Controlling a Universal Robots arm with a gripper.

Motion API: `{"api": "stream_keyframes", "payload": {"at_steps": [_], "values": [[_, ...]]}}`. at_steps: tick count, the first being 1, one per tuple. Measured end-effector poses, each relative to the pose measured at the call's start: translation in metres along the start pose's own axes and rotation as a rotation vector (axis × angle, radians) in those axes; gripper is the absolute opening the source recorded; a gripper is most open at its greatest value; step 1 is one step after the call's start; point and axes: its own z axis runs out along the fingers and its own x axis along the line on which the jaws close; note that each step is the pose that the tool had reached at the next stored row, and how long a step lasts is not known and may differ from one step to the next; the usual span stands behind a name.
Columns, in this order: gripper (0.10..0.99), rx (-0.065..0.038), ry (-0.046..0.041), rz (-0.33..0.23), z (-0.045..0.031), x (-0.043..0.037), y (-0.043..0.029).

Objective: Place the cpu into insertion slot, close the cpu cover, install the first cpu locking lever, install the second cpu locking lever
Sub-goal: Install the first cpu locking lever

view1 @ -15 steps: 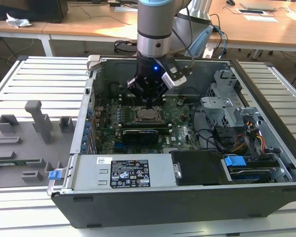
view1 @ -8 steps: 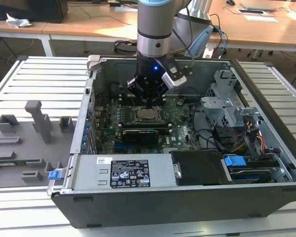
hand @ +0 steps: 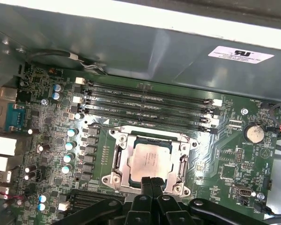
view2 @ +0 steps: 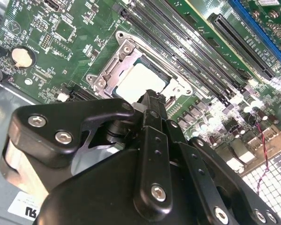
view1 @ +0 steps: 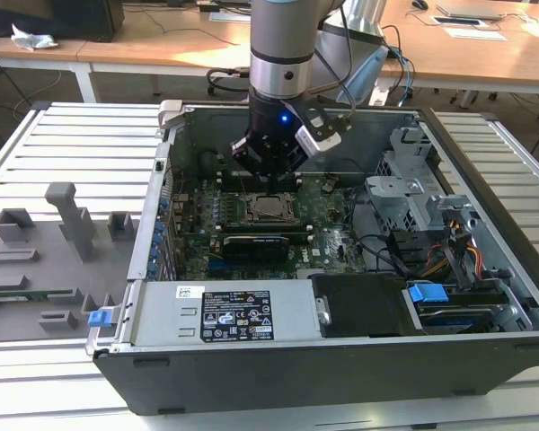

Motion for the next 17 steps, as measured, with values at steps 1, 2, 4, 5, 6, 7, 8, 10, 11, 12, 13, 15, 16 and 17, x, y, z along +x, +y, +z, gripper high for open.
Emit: {"api": "stream_keyframes", "payload": {"at_steps": [1,2,4,5,6,7,8,10,11,12,13,15,16,17], "values": [[0.106,0.0,0.0001,0.0,-0.0001,0.0002,0.0],[0.106,0.0,0.0002,0.0,-0.0002,0.0023,0.0003],[0.106,0.0,0.0001,0.0,-0.0002,0.0049,0.0007],[0.106,0.0,0.0,0.0,-0.0002,0.0076,0.0011],[0.106,0.0,-0.0002,0.0,-0.0003,0.0096,0.0013],[0.106,0.0,-0.0005,0.0,-0.0003,0.0121,0.0018],[0.106,0.0,-0.0012,0.0,-0.0004,0.0173,0.0025],[0.106,0.001,-0.0023,0.0,-0.0004,0.0236,0.0035],[0.106,0.001,-0.003,0.0,-0.0005,0.0289,0.0042],[0.106,0.001,-0.0035,0.0,-0.0006,0.0345,0.0051],[0.106,0.001,-0.0039,0.0,-0.0007,0.039,0.0057],[0.106,0.001,-0.0046,0.0,-0.0008,0.0464,0.0068],[0.106,0.001,-0.0048,0.0,-0.0008,0.0504,0.0074],[0.106,0.001,-0.0049,0.0,-0.0009,0.0526,0.0077]]}}
